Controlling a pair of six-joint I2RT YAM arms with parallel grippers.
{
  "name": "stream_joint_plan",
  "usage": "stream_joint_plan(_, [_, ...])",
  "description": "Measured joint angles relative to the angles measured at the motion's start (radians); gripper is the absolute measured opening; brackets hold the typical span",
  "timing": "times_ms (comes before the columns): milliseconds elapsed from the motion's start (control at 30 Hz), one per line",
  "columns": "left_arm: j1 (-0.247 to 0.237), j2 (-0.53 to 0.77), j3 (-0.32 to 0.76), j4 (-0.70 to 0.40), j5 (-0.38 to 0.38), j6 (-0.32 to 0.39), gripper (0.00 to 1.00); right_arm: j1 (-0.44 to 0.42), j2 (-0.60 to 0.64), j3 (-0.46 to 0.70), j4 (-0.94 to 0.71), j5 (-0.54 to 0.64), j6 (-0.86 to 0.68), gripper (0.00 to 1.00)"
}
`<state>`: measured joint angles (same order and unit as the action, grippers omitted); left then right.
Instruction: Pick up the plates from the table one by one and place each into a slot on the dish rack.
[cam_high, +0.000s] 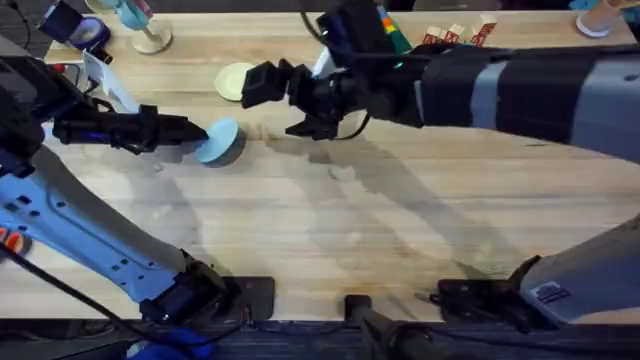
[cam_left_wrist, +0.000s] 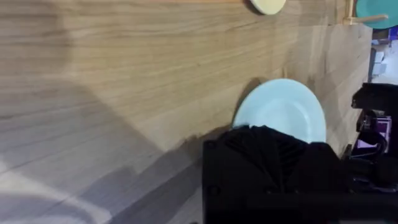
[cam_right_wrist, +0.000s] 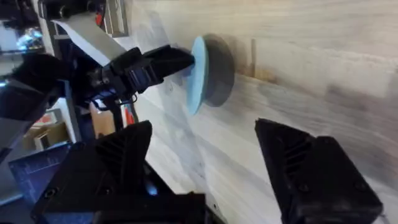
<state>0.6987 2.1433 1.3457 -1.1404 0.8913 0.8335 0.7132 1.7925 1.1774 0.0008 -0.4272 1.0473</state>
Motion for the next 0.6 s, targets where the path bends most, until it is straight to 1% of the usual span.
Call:
stream_joint_plan(133, [0.000,0.000,0.000,0.000,0.000,0.000,0.040,0.051,0.003,0.000,0.046,0.086,0.000,0.995])
stream_joint_plan(267, [0.000,0.000,0.000,0.000,0.000,0.000,0.041,0.104,0.015,0.000,0.122,0.142,0.000,0.995])
stream_joint_plan(433, [0.000,0.000,0.000,0.000,0.000,0.000,0.040,0.144,0.079,0.002,0.201,0.168,0.017,0.995])
stream_joint_plan(600, [0.000,0.000,0.000,0.000,0.000,0.000,0.040,0.148,0.141,0.002,0.252,0.179,0.053,0.995])
